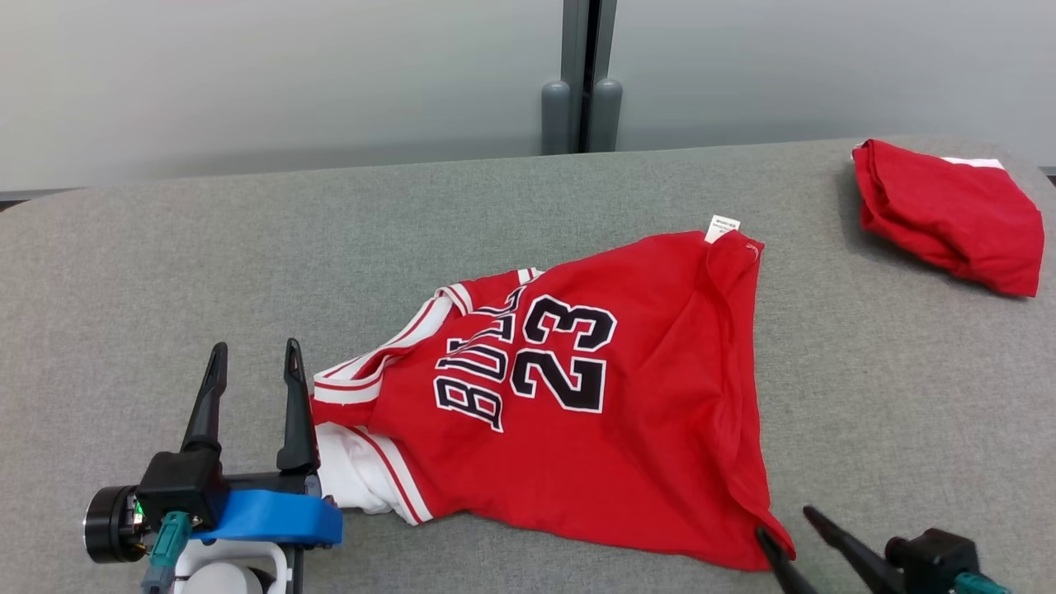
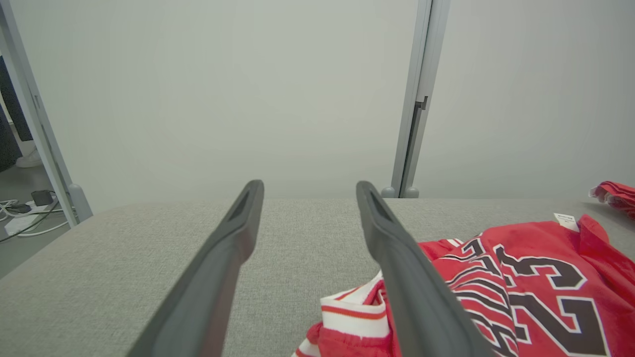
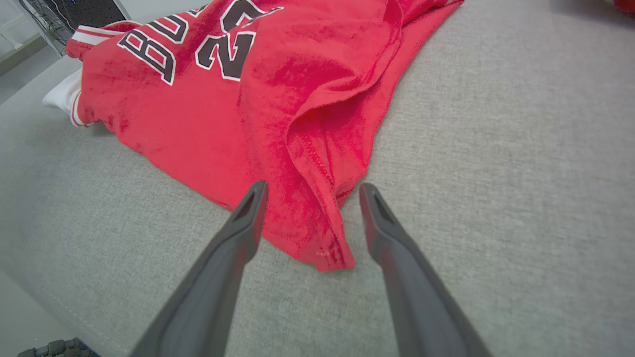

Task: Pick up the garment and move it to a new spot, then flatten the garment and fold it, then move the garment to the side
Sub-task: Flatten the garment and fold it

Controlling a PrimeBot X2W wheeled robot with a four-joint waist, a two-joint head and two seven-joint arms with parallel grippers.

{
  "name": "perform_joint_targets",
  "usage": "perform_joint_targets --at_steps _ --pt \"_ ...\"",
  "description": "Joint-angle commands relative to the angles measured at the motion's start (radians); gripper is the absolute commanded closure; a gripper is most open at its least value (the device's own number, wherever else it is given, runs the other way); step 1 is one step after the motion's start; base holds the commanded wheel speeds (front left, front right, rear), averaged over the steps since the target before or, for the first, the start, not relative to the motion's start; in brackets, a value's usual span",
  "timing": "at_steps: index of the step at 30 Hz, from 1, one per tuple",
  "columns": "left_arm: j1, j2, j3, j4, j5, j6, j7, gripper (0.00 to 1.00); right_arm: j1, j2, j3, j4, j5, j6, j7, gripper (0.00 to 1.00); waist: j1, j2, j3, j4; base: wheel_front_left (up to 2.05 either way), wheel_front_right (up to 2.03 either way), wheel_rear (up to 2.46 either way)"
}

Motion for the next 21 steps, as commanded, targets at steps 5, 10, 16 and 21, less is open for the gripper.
perform_joint_targets --at_steps 5,10,16,21 --pt "0.015 0.0 0.01 0.001 0.009 -0.003 -0.005 0.0 -0.03 0.029 -0.074 -0.003 -0.025 0.0 -0.034 0.0 0.0 -0.0001 -0.016 -0.006 0.0 0.0 0.0" --pt "0.03 -0.001 0.015 -0.001 0.01 -0.005 -0.005 0.0 -0.061 0.079 -0.156 -0.005 -0.066 0.0 -0.093 0.0 0.0 -0.0001 -0.029 -0.009 0.0 0.0 0.0" --pt "0.046 -0.001 0.022 -0.006 0.016 -0.008 -0.005 0.0 -0.092 0.171 -0.261 -0.001 -0.126 0.0 -0.148 0.0 0.0 -0.0001 -0.035 -0.009 0.0 0.0 0.0" --pt "0.052 0.0 0.029 -0.004 0.019 -0.009 -0.005 0.0 -0.113 0.241 -0.326 0.018 -0.172 0.0 -0.167 0.0 0.0 -0.0001 -0.037 -0.006 0.0 0.0 0.0"
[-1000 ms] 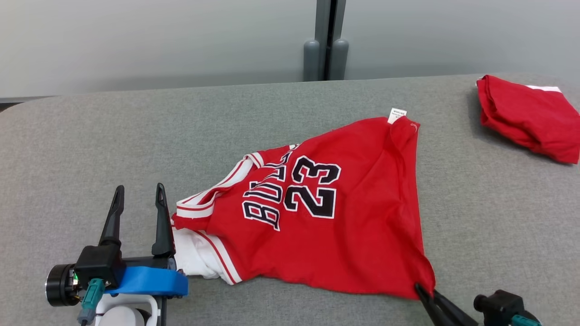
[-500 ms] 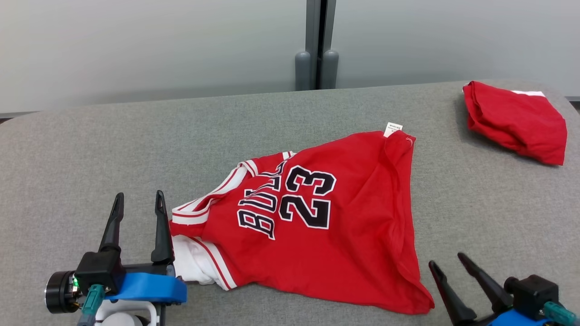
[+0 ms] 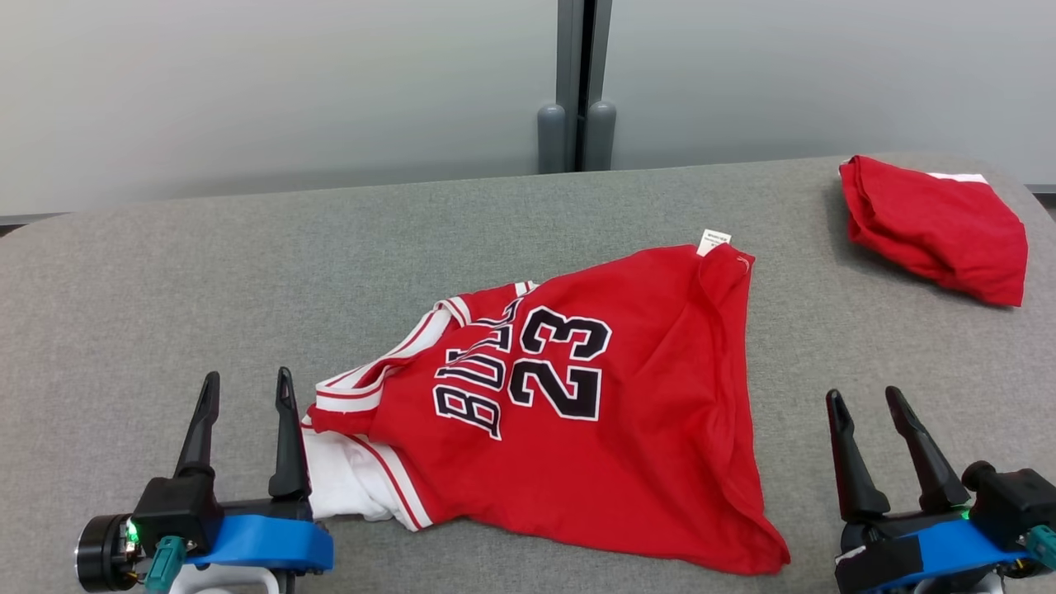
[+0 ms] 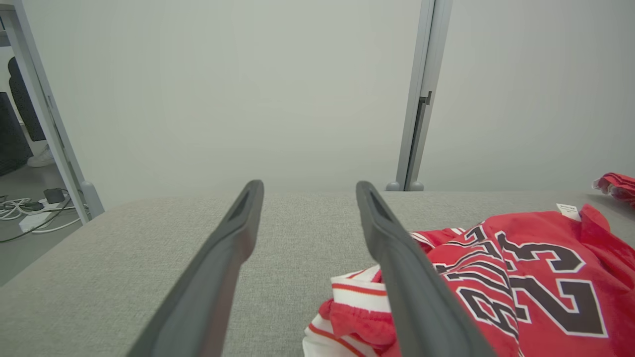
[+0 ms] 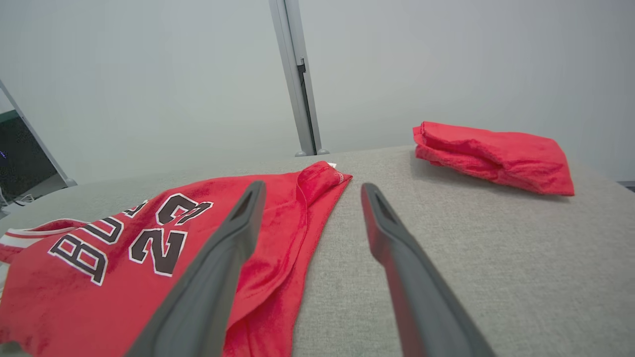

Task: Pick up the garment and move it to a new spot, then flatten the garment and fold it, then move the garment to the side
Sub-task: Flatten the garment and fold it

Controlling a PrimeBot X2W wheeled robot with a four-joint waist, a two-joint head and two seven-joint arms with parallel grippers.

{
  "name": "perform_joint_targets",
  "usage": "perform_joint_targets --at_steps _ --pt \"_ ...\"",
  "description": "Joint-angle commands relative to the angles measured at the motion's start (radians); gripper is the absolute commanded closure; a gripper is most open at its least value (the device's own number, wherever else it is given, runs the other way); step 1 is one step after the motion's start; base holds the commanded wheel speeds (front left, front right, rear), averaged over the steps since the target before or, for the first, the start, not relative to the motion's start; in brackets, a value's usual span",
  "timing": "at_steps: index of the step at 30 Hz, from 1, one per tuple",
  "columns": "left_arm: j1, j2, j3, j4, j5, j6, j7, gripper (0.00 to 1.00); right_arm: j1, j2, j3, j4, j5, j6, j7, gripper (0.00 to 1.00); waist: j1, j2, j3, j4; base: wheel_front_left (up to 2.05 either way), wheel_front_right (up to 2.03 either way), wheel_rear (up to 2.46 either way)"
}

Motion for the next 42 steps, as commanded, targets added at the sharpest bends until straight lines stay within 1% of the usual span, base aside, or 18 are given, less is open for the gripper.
perform_joint_targets --at_steps 1,6,13,23,32,35,36,37,38,42 --pt "0.003 0.0 0.003 0.0 0.003 0.001 -0.004 0.0 -0.009 0.008 -0.01 0.005 -0.007 0.0 -0.005 0.0 0.0 -0.0001 0.0 0.001 0.0 0.0 0.0" --pt "0.006 0.0 0.003 0.006 0.007 -0.003 -0.004 0.0 -0.017 0.038 -0.031 0.025 -0.039 0.0 -0.011 0.0 0.0 -0.0001 -0.001 0.009 0.0 0.0 0.0" --pt "0.013 0.0 -0.019 0.033 0.015 -0.013 -0.004 0.0 -0.024 0.045 -0.034 0.037 -0.057 0.0 -0.017 0.0 0.0 -0.0001 0.001 0.011 0.0 0.0 0.0" --pt "0.005 0.001 -0.051 0.186 0.005 -0.036 -0.004 0.0 -0.044 0.035 -0.016 0.052 -0.051 0.0 -0.018 0.0 0.0 -0.0001 0.027 0.009 0.0 0.0 0.0" --pt "-0.012 0.002 -0.042 0.325 -0.016 -0.046 -0.004 0.0 -0.052 0.029 -0.015 0.058 -0.044 0.0 -0.018 0.0 0.0 -0.0001 0.052 -0.006 0.0 0.0 0.0" --pt "-0.024 0.001 -0.046 0.358 -0.04 -0.055 -0.004 0.0 -0.054 0.028 -0.014 0.058 -0.041 0.0 -0.018 0.0 0.0 -0.0001 0.057 -0.009 0.0 0.0 0.0" --pt "-0.026 0.001 -0.053 0.374 -0.047 -0.057 -0.004 0.16 -0.055 0.028 -0.014 0.059 -0.04 0.0 -0.018 0.0 0.0 -0.0001 0.058 -0.01 0.0 0.0 0.0" --pt "-0.032 0.0 -0.058 0.387 -0.051 -0.061 -0.004 0.63 -0.055 0.028 -0.014 0.059 -0.041 0.0 -0.018 0.0 0.0 -0.0001 0.058 -0.01 0.0 0.0 0.0" --pt "-0.038 0.001 -0.062 0.4 -0.057 -0.063 -0.004 1.0 -0.055 0.03 -0.014 0.058 -0.042 0.0 -0.018 0.0 0.0 -0.0001 0.059 -0.01 0.0 0.0 0.0" --pt "-0.066 0.0 -0.086 0.448 -0.087 -0.072 -0.004 1.0 -0.047 0.032 -0.018 0.055 -0.045 0.0 -0.018 0.0 0.0 -0.0001 0.053 -0.001 0.0 0.0 0.0"
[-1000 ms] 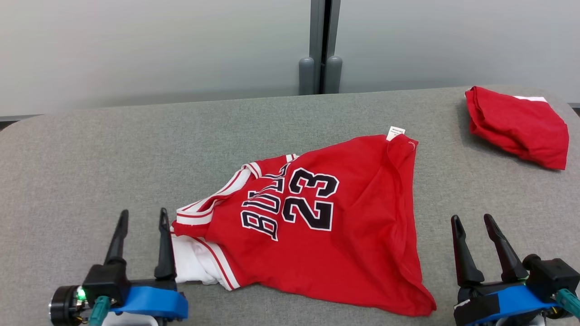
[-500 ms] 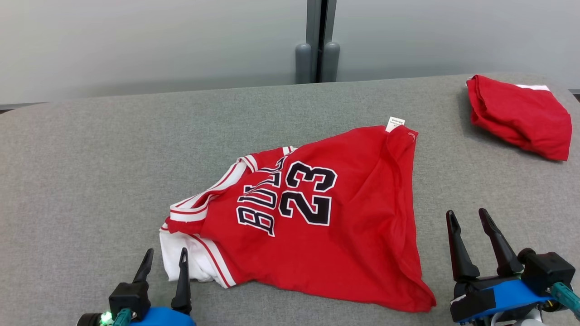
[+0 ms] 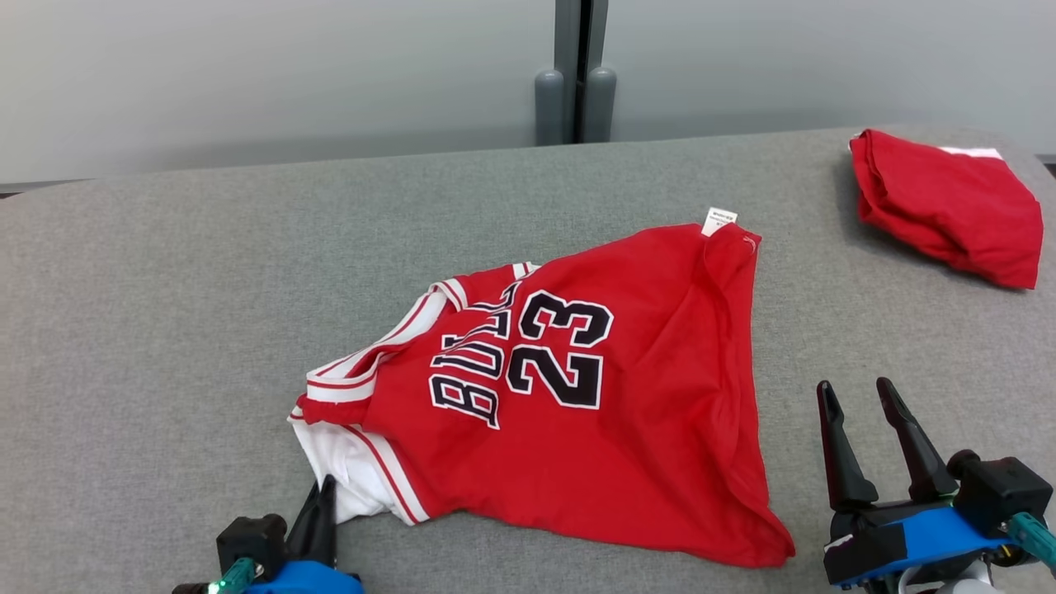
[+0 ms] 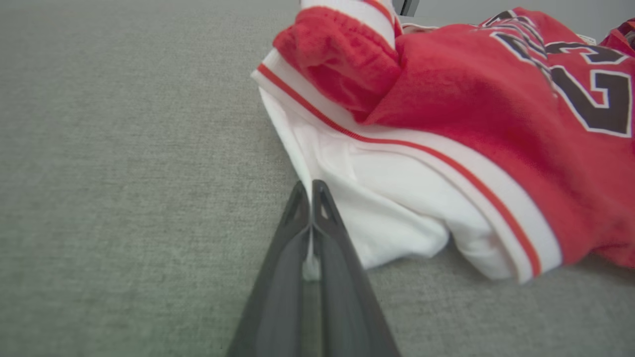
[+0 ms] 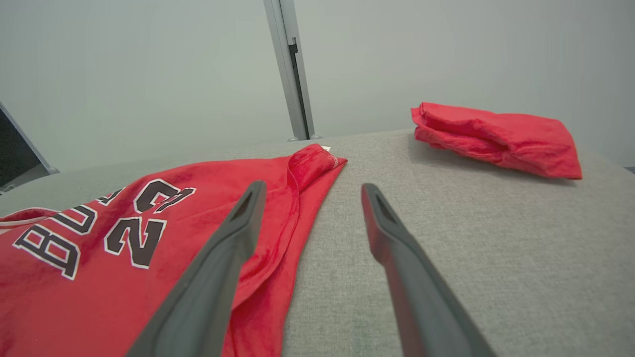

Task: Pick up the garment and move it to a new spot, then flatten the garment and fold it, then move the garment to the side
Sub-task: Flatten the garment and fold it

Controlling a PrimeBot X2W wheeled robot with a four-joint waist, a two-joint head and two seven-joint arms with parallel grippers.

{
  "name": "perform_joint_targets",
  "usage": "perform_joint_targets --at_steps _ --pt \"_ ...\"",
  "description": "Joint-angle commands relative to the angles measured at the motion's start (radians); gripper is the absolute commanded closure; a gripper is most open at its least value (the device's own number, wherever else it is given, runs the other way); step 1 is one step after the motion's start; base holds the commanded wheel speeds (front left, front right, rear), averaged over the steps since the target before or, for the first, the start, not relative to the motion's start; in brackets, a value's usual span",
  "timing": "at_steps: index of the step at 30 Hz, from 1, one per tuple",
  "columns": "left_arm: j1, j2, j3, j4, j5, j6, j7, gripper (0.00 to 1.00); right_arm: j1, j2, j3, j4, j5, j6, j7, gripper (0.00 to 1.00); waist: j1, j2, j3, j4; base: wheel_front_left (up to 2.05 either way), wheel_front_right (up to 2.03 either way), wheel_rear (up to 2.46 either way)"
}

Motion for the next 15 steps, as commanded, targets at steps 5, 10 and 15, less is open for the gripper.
perform_joint_targets --at_steps 5,10,15 --pt "-0.027 0.0 -0.01 -0.007 -0.015 -0.008 -0.004 1.0 0.005 -0.006 0.0 0.003 0.0 0.0 -0.005 0.0 0.0 0.0 -0.019 0.017 0.0 0.0 0.0" --pt "0.0 0.009 0.006 -0.087 -0.01 -0.01 -0.004 1.0 0.024 -0.003 -0.01 0.002 -0.004 0.0 -0.005 0.0 0.0 0.0 -0.042 0.044 0.0 0.0 0.0" --pt "0.053 0.031 0.014 -0.195 0.009 -0.005 -0.004 1.0 0.041 0.002 -0.021 0.004 -0.007 0.0 -0.005 0.0 0.0 0.0 -0.057 0.074 0.0 0.0 0.0"
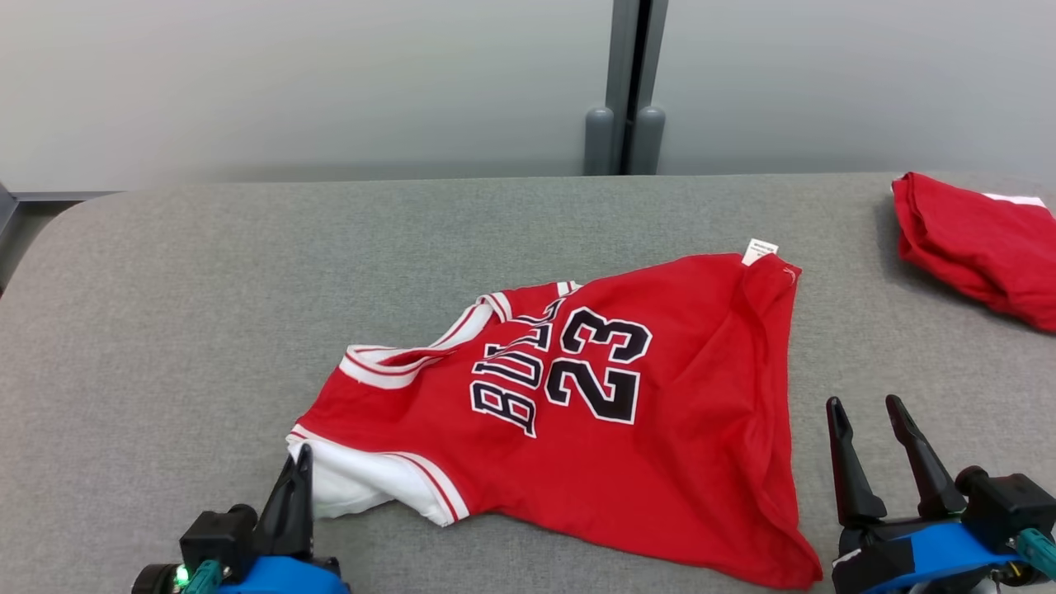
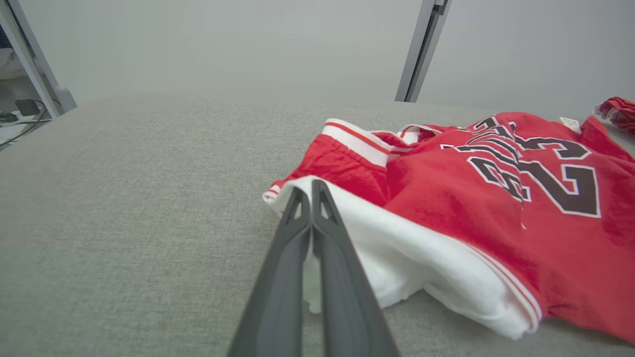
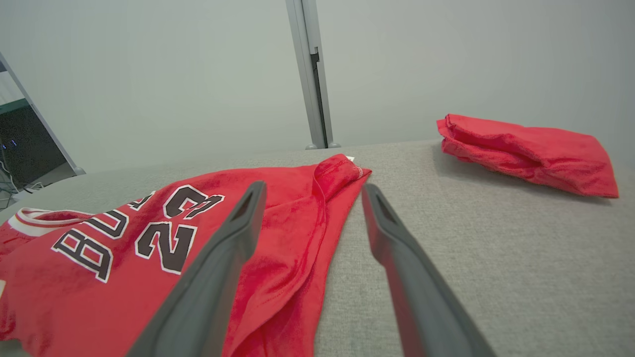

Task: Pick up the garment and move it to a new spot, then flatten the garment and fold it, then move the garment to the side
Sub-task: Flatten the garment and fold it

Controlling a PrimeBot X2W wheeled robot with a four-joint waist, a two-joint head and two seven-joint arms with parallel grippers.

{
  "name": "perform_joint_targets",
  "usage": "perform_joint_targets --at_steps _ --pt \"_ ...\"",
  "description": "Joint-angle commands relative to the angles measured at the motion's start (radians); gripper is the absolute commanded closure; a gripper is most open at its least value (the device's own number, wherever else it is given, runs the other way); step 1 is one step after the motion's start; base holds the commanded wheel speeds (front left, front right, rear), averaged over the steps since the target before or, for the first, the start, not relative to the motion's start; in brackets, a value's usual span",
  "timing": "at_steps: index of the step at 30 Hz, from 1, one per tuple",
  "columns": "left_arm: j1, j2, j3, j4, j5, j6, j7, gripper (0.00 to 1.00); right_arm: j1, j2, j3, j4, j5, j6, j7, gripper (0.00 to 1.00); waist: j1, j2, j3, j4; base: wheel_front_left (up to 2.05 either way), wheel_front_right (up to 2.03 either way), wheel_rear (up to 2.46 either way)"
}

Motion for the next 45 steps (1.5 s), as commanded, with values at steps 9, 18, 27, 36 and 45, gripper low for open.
perform_joint_targets --at_steps 9,18,27,36,45 --pt "0.158 0.045 0.034 -0.185 -0.006 0.044 0.068 1.0 0.005 -0.005 -0.018 0.017 0.003 0.0 -0.004 0.0 0.0 -0.0001 0.007 0.018 0.0 0.0 0.0" --pt "0.233 0.048 0.045 -0.259 -0.009 0.084 0.116 0.54 0.005 -0.009 -0.03 0.037 0.005 0.0 -0.004 0.0 0.0 -0.0001 0.021 0.007 0.0 0.0 0.0" --pt "0.146 0.038 0.036 -0.276 -0.003 0.102 0.04 0.0 -0.012 -0.02 -0.024 0.054 -0.002 0.0 -0.004 0.0 0.0 -0.0001 0.017 -0.024 0.0 0.0 0.0" --pt "0.025 0.019 0.026 -0.286 0.019 0.113 -0.004 0.0 -0.021 -0.023 -0.005 0.064 -0.001 0.0 -0.004 0.0 0.0 -0.0001 0.011 -0.063 0.0 0.0 0.0" --pt "-0.007 0.005 0.056 -0.274 0.033 0.107 -0.004 0.0 -0.016 -0.015 0.034 0.085 -0.008 0.0 -0.004 0.0 0.0 -0.0001 0.002 -0.087 0.0 0.0 0.0"
